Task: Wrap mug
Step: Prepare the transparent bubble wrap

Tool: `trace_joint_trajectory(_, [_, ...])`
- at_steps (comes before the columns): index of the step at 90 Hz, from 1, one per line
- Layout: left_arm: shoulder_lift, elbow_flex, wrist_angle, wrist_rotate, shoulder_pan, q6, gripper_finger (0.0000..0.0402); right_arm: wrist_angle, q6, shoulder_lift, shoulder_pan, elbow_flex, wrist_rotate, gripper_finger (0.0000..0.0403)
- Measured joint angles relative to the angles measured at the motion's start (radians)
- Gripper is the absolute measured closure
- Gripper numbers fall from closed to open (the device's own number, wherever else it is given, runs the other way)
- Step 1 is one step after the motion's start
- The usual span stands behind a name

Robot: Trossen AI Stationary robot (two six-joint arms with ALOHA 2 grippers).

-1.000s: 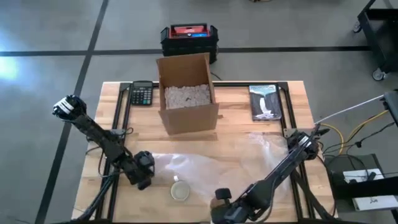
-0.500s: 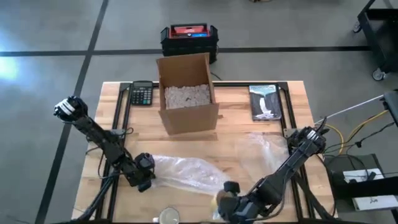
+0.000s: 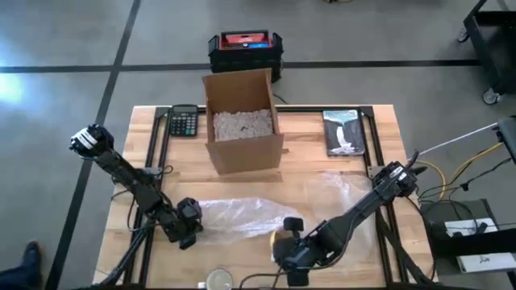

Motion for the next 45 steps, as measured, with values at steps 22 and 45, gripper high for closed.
trace_joint_trajectory(22, [-0.052, 0.001, -0.024, -0.157, 0.018, 0.027, 0.0381, 0.056, -0.071, 0.0, -0.033, -0.044, -0.017, 0.0394])
trace_joint_trajectory(45, [-0.065, 0.001, -0.027, -0.306, 0.084, 0.098, 0.0386, 0.174, -0.179, 0.0, -0.064, -0.044, -0.139, 0.0395])
